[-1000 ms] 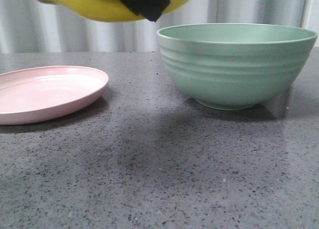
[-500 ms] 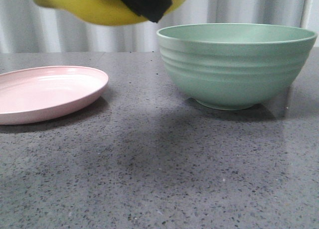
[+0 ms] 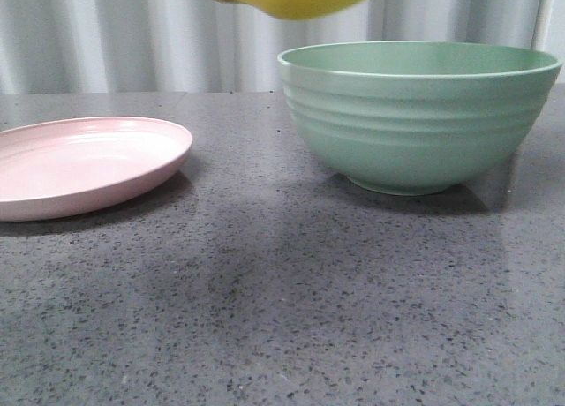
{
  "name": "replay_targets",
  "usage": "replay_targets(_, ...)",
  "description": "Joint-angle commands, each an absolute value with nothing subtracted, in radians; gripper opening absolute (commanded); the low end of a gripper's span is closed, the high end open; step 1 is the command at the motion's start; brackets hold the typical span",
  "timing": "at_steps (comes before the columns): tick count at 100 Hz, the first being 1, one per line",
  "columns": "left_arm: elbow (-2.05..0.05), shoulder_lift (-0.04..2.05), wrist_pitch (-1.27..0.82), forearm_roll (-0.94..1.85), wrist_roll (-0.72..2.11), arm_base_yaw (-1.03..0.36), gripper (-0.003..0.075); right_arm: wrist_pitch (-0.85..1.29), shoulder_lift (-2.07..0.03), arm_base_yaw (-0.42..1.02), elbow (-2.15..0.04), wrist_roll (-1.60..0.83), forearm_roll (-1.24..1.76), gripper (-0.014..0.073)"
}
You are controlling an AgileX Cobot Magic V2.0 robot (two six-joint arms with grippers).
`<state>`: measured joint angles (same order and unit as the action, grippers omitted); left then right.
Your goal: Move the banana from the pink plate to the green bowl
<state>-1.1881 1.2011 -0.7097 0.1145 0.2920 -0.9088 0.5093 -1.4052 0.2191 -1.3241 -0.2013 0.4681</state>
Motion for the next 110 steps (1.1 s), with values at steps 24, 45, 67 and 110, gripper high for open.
replay_targets(24, -1.223, 1.173, -0.635, 0.119, 0.291, -0.914, 0.036, 0.42, -1.439, 0.126, -1.36, -0.211, 0.396, -0.0016)
replay_targets(45, -1.223, 1.173, -0.635, 0.121, 0.291, -0.914, 0.036, 0.447, -1.508, 0.126, -1.36, -0.211, 0.388, 0.0269)
replay_targets(67, -1.223, 1.173, -0.632, 0.123, 0.291, -0.914, 0.036, 0.47, -1.526, 0.126, -1.36, -0.211, 0.388, 0.0308)
replay_targets(110, -1.223, 1.163, -0.632, 0.124, 0.24, -0.914, 0.018, 0.564, -1.42, 0.126, -1.36, -0.211, 0.33, 0.0239)
